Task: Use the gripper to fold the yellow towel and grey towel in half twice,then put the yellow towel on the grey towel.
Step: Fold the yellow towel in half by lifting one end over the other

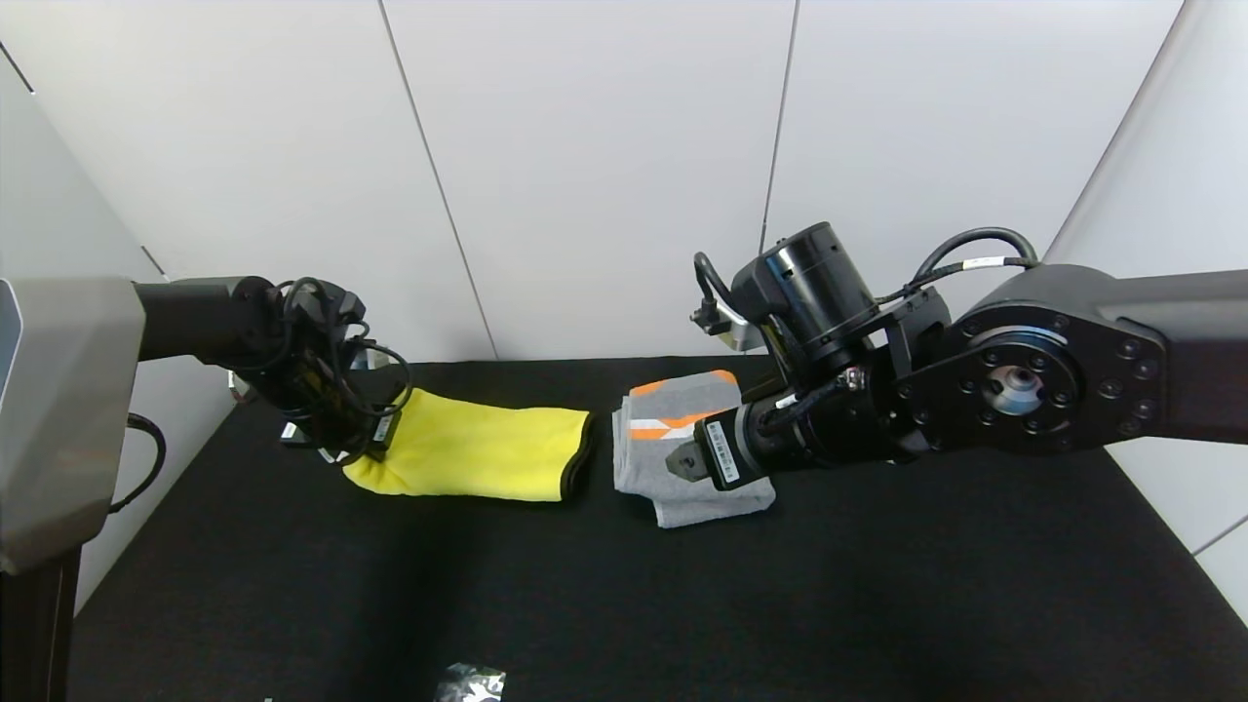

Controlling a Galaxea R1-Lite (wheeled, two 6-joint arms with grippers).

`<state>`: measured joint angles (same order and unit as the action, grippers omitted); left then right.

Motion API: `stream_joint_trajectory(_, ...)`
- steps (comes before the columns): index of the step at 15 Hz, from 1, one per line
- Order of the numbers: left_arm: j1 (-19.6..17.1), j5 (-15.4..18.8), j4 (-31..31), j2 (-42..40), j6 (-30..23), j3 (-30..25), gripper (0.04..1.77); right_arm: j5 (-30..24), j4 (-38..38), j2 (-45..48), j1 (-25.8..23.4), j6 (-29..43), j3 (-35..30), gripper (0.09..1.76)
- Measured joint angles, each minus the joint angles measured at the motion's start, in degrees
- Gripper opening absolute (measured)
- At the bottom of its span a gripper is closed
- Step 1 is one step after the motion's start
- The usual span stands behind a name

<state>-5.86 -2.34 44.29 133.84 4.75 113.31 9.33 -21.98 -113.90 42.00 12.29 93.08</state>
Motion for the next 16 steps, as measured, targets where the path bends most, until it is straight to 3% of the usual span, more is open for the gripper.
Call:
stream_joint_trajectory(12,-6.3,-2.4,-0.2,-3.7,6.7,0.2,0.13,0.0,0.0,0.2,0.1,0.0,-0.2,1.71)
stream_joint_trajectory(16,-6.8,-2.6,-0.2,-4.3,6.8,0.2,0.13,0.0,0.0,0.3,0.1,0.0,-0.2,1.71)
